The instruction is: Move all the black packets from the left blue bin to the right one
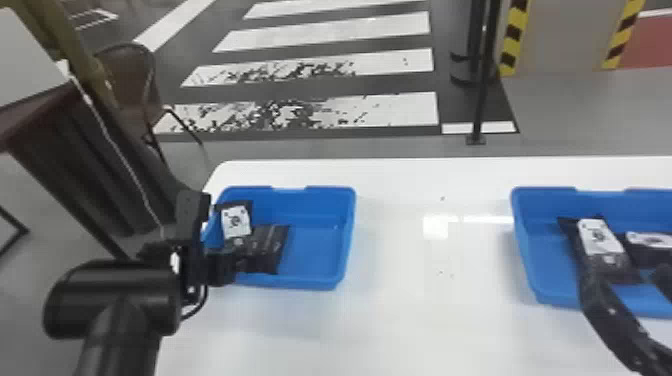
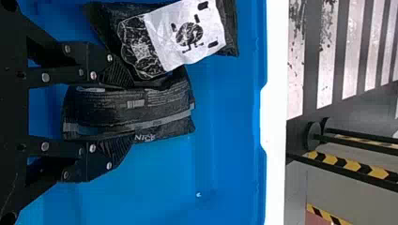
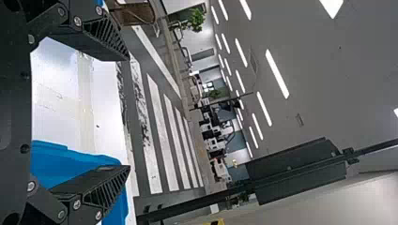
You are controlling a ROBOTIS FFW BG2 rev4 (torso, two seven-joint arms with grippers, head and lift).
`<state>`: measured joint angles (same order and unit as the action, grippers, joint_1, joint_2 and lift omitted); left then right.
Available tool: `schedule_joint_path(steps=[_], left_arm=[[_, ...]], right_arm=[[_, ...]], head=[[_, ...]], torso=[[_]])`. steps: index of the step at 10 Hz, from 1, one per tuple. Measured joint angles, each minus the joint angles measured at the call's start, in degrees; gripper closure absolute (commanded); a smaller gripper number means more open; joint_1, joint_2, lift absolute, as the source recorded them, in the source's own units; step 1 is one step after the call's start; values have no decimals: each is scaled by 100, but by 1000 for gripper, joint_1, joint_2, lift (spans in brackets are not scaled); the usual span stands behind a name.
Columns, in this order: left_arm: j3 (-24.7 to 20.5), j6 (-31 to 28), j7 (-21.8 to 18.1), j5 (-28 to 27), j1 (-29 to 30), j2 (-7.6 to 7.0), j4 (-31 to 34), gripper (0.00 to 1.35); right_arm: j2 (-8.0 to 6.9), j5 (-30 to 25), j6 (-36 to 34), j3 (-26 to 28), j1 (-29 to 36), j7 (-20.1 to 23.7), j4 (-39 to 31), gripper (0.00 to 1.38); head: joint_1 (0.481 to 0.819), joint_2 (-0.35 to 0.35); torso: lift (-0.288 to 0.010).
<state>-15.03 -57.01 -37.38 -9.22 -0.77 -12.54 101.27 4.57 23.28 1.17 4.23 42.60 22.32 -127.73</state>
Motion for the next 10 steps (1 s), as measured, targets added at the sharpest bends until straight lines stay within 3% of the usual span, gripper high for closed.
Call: schedule_joint_path(steps=[3,6,10], left_arm=[[-118,734,-30,162,166,28,232,1187],[-201,1201,-72,704,715,99,1337,1187],[574,1734,-201,1873,1268,146,1870,1187]], right_arm=[[7,26,-10,-7,-17,0,0,220],[58,208,-100,-159,-174,79,0,220],[123,752,-833,-391,-1007,784,477,220]], head=[[695,224],[695,202],[695,104]], torso=[[-140],[-140],[-140]])
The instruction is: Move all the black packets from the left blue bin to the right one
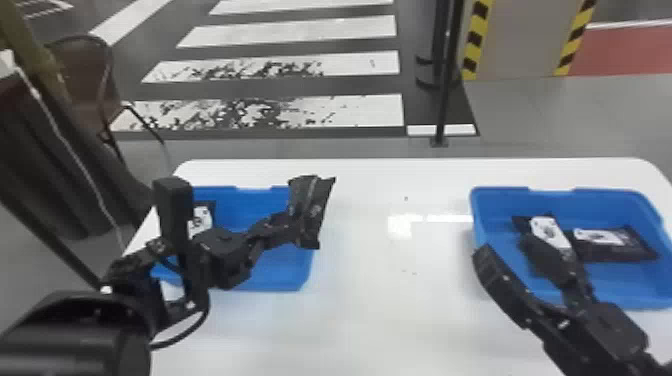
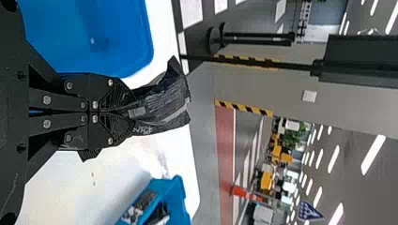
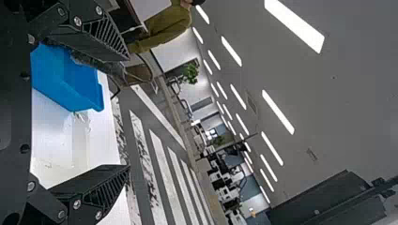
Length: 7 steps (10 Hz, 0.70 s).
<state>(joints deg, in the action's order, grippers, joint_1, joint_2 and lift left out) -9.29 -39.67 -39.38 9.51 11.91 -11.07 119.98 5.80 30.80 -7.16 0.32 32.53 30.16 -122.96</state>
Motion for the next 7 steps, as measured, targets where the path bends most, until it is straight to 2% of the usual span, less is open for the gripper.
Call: schedule_joint_path(steps=[4,7], left_arm=[[1012,58,-7,653,-49,-58,46,1187],[1568,42,-2,956,-180,-100,46,1187]], right_arm=[[56,450,-1070,-266,-1122,243,688,220],[85,614,-1196,-419,-1726,244,1187,216]], head=[[695,19],[695,-30]], torso=[[-140],[-140]])
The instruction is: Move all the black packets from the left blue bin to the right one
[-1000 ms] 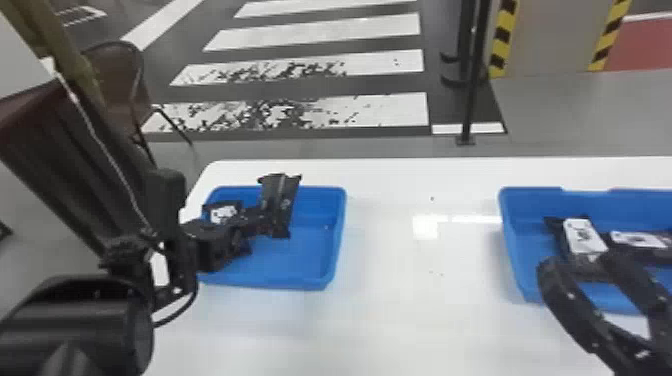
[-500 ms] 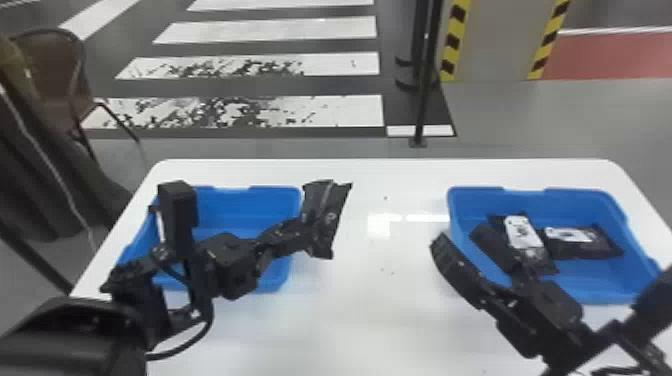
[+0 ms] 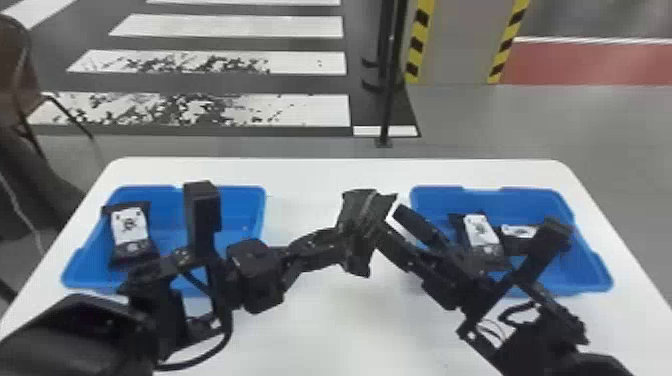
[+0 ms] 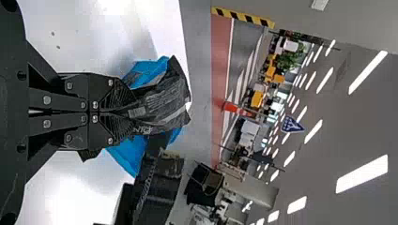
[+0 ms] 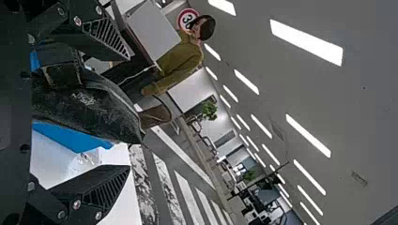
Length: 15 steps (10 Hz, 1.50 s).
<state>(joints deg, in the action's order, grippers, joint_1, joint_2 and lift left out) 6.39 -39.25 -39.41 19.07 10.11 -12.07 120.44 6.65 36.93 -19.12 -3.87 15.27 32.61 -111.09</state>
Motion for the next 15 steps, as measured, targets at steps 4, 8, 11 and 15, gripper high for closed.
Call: schedule_joint_path(steps=[4,8,11,15], left_arm=[[223,-61,19,105,-52,-15,0,1187],[207,-86,66,234,-34,-23,0,1041],[109,-71,167,592,99,-23,-52,81],[-908,184,162,591,607,88,-24,174]], right_arm=[[6,205,-128,-150,-201,0,165,1283],[3,298,74,-162,-184,1,272,1282],[13,389,110,37,-299,-23,484,1282],[224,-75,116,626,-909,-188,1128,1282]], head=[[695,-41],[695,-46],[695,-66],[695,-58]], torso=[[-140],[-140],[-140],[-140]])
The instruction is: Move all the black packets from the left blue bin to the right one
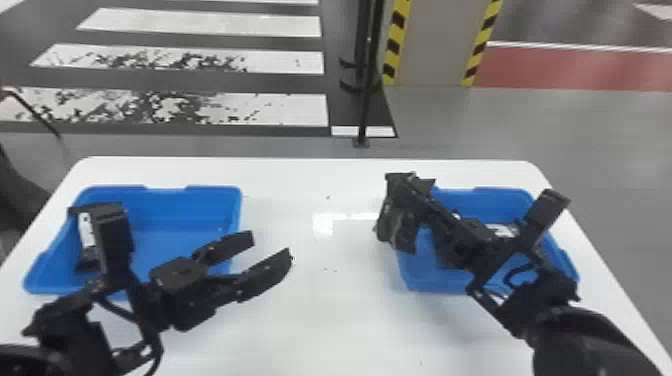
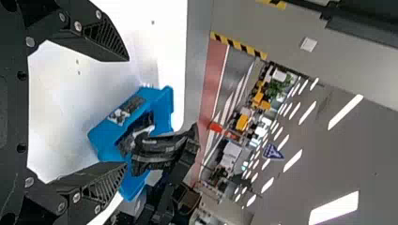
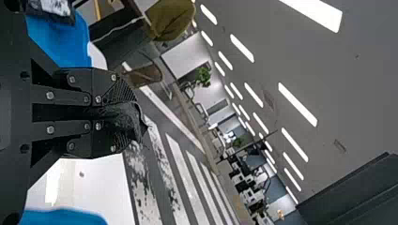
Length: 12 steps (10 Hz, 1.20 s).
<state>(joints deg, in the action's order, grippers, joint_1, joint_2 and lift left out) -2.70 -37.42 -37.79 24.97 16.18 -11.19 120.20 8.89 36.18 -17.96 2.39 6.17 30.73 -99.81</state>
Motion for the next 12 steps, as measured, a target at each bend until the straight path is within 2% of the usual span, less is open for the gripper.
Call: schedule_joint_path(steps=[2,3,4,5,7,9,11,12], left_arm=[[-679,12,1,-65,269,97,129,174],[-943,-4,1,-143,344,135,201,174],[-1153,-14,2,-226,391,162,257,174],[-1325,-22,3,-296,427,185,291,174],[-1516,-54,57,-403,454,216,305,174],[-1591,-151,274,-605,421,255,311,176],[-1752,-404,632,-1026,290,319,319,176],[-1908,-542,896,-1265,205,401,319,176]], right_arm=[[110,-556,48,335,-435,-91,755,1268],[152,-837,78,505,-599,-152,1051,935],[194,-992,94,602,-682,-216,1215,380],[215,-1034,177,633,-663,-257,1252,51],[192,-1108,763,640,-153,-516,813,165],[65,-1321,1400,640,1073,-788,-581,199],[-105,-1532,1577,576,2126,-785,-1755,200],[-193,-1460,1584,515,2504,-779,-2126,200]], head=[[695,-55],[695,-60],[695,-59],[695,-54],[695,-40],[695,-16],[695,72],[695,130]], torso=[[-140],[-140],[-140],[-140],[-140],[-140],[-140],[-140]])
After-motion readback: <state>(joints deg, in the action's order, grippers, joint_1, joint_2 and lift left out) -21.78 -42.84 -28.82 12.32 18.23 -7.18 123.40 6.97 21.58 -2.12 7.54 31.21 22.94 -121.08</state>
